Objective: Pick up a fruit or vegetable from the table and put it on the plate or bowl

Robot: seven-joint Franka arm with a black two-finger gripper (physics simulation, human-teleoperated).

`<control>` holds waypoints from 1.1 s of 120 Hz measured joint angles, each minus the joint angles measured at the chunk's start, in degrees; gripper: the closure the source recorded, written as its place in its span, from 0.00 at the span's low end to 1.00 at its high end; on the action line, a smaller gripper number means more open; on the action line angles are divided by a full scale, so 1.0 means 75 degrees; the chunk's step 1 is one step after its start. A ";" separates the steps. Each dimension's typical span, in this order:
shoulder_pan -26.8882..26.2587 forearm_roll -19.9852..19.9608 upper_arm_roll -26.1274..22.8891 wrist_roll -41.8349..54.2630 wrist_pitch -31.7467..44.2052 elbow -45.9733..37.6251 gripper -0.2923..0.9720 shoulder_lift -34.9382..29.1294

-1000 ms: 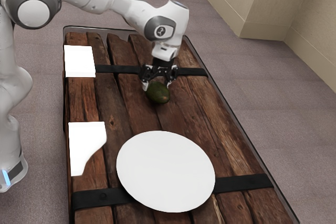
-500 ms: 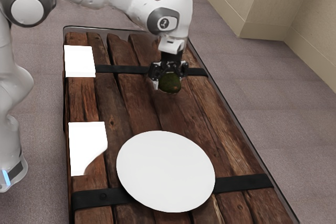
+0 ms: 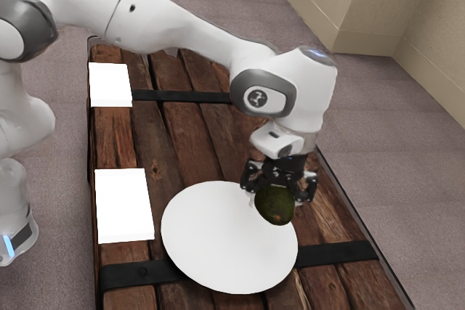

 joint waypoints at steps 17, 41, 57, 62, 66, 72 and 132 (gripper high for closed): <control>0.0793 0.0003 0.0257 -0.0090 -0.0013 -0.0109 0.39 -0.0042; 0.0729 -0.0005 0.0265 -0.0195 -0.0006 -0.0079 0.40 0.0099; 0.0618 -0.0033 0.0272 -0.0250 0.0003 -0.0228 0.41 0.0098; 0.0586 -0.0033 0.0282 -0.0272 0.0009 -0.0551 0.41 -0.0237; 0.0564 -0.0026 0.0284 -0.0296 0.0014 -0.0856 0.41 -0.0565; 0.0613 -0.0014 0.0278 -0.0330 0.0027 -0.1109 0.41 -0.0822; 0.0510 0.0009 0.0291 -0.0519 0.0306 -0.1207 0.26 -0.0717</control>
